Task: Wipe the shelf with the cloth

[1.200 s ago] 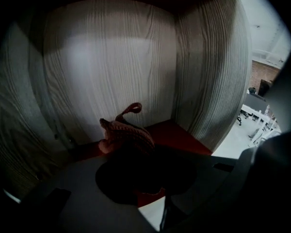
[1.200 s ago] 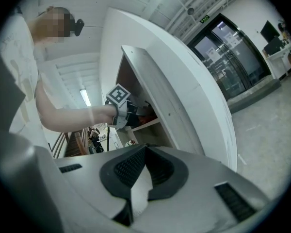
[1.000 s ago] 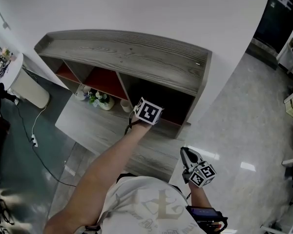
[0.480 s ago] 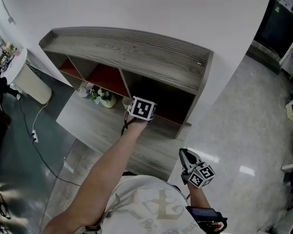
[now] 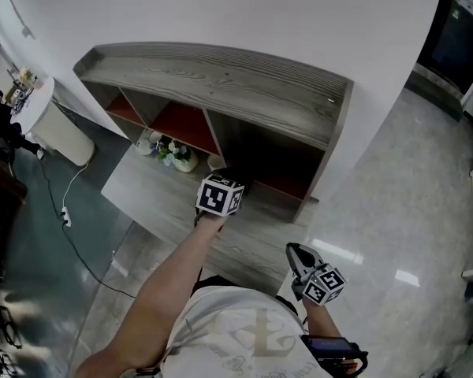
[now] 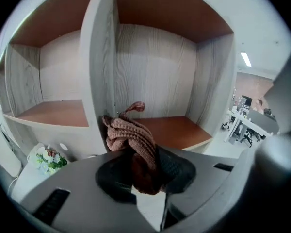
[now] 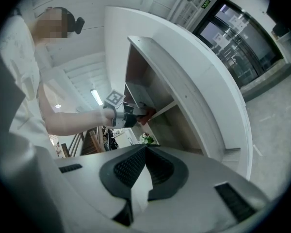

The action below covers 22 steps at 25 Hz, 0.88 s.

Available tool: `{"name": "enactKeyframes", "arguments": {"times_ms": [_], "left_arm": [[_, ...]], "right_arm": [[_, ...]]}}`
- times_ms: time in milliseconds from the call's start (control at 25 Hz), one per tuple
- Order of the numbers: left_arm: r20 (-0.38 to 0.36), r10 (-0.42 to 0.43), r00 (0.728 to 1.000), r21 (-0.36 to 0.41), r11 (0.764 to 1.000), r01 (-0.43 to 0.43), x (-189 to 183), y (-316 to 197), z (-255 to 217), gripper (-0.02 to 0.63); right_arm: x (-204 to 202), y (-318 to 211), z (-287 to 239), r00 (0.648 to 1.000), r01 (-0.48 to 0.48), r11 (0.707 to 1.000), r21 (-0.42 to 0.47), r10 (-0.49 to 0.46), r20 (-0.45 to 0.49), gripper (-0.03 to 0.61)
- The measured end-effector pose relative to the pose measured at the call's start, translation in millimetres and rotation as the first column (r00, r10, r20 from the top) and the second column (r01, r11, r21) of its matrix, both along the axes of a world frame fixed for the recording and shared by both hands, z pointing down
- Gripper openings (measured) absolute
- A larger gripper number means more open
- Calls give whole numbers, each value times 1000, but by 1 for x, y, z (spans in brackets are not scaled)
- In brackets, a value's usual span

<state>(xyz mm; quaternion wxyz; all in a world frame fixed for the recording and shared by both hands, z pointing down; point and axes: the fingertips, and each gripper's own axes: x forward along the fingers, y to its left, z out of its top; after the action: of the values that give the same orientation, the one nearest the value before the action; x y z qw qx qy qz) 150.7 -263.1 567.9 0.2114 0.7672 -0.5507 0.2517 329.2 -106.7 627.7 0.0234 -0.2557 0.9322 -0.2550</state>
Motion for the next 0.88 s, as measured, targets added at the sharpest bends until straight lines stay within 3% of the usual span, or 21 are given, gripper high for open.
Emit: {"name": "enactKeyframes", "arguments": {"times_ms": [240,560,880], "left_arm": [[-21,22,1000,55,998,-21,-14,34,6,97],[-158,44,987,108,994,-27,-28,63,3,97],[-182,29,983,118,993,-8,-84,74,3,98]], "right_arm": [[-18,6,3,1000,28,1000,-5,-28,1,5],[-46,10,-1,999,39,999,22,-38,-33,5],[-88,-2,-11,998,-21,999,37,23,-51,5]]}}
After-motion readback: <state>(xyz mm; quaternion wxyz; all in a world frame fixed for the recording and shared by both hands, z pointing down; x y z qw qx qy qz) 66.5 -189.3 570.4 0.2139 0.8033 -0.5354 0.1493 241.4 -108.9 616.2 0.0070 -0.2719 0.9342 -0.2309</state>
